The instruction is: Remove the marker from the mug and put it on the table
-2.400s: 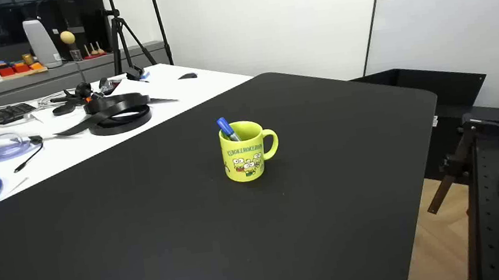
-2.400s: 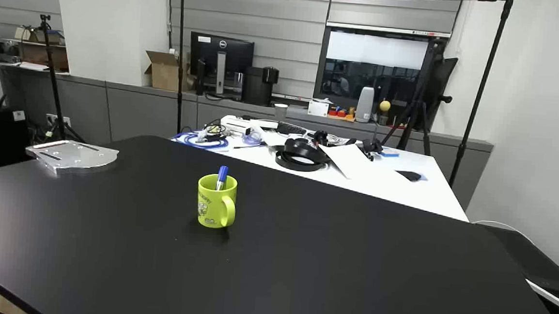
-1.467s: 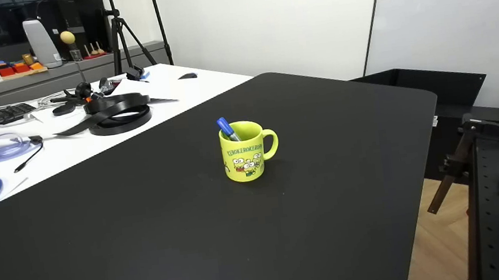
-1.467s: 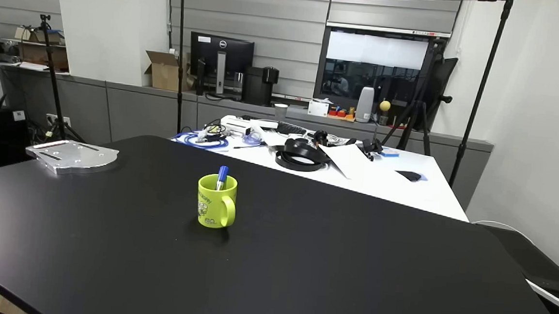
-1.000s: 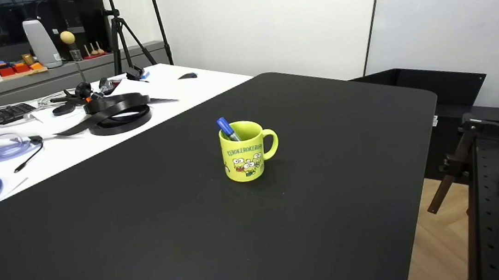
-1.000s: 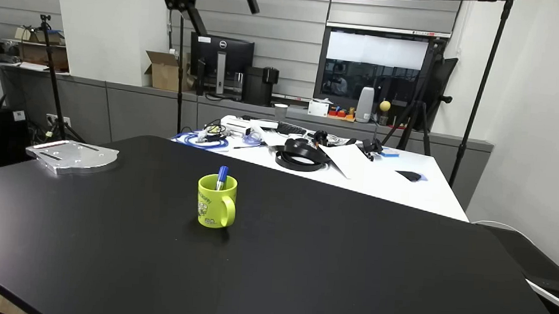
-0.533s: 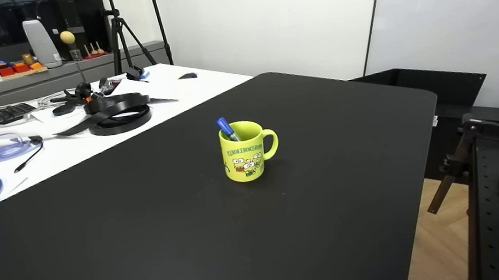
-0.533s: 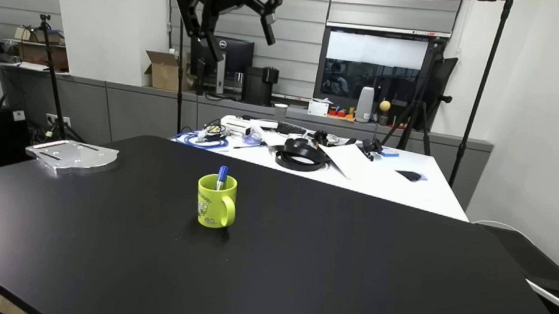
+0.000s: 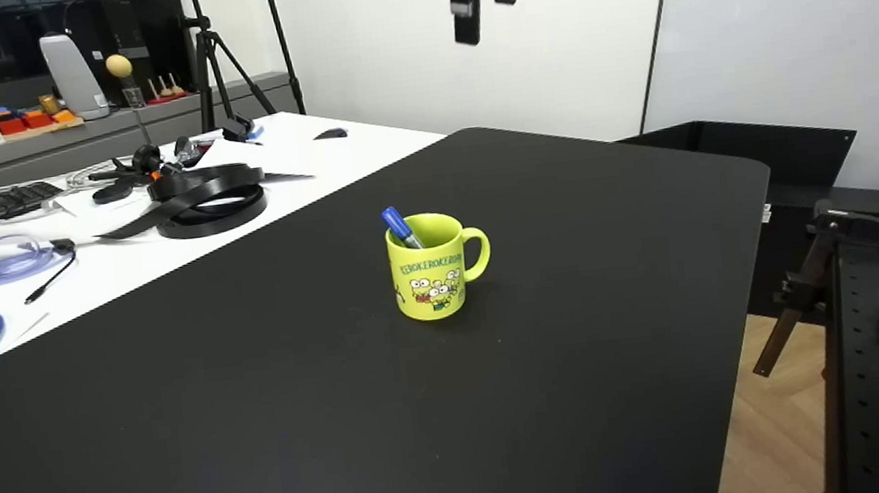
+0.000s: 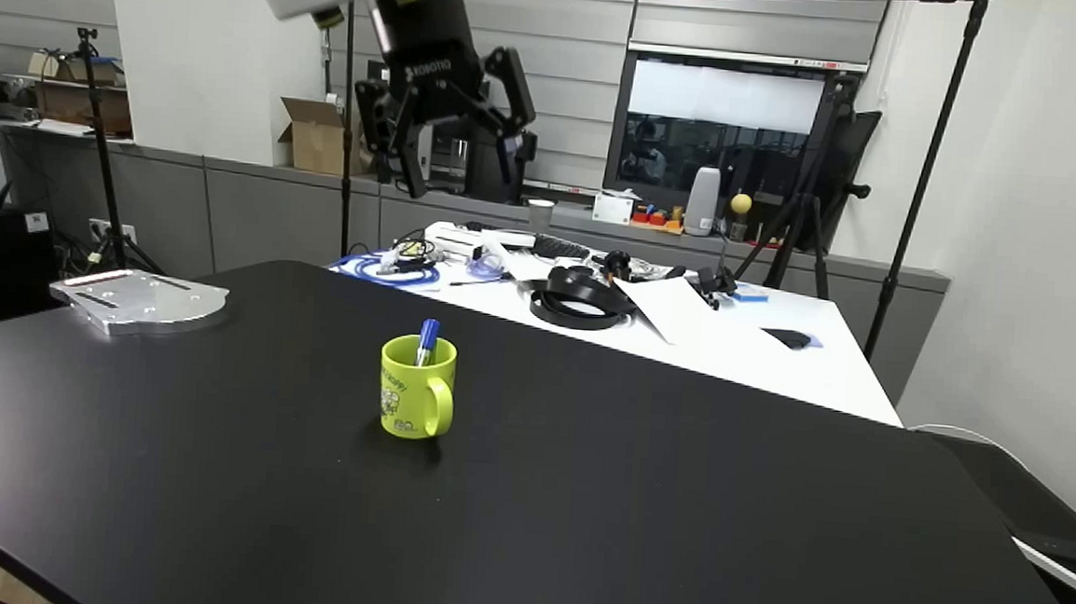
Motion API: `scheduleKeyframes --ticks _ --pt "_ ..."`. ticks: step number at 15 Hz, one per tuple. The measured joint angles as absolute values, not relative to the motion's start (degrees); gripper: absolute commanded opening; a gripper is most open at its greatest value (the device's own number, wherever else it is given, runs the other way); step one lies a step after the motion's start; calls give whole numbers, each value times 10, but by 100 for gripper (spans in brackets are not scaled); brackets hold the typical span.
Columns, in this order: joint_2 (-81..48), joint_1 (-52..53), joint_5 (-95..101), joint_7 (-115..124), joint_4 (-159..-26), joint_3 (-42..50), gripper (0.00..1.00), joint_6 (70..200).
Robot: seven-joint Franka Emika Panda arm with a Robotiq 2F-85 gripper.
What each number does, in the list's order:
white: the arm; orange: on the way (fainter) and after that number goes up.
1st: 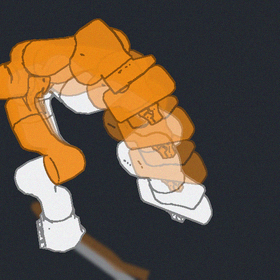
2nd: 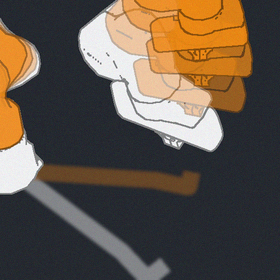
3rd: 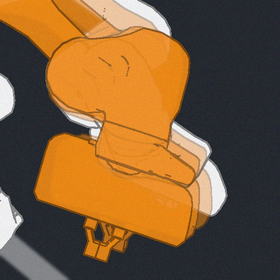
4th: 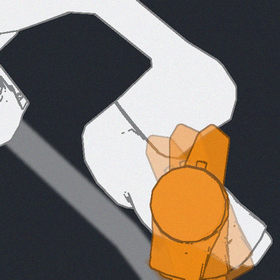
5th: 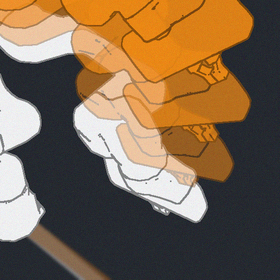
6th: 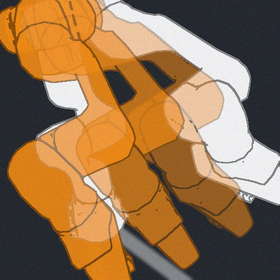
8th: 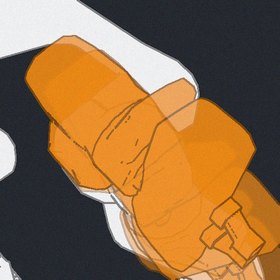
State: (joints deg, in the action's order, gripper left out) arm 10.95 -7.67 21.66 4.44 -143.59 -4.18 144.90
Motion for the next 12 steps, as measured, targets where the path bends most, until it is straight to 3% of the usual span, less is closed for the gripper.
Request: scheduleKeyframes --ticks 7,12 --pt "-67 -27 11 -51 -1348 -31 100 1534" --pt "-113 -15 -22 -68 -1310 -37 100 1535"
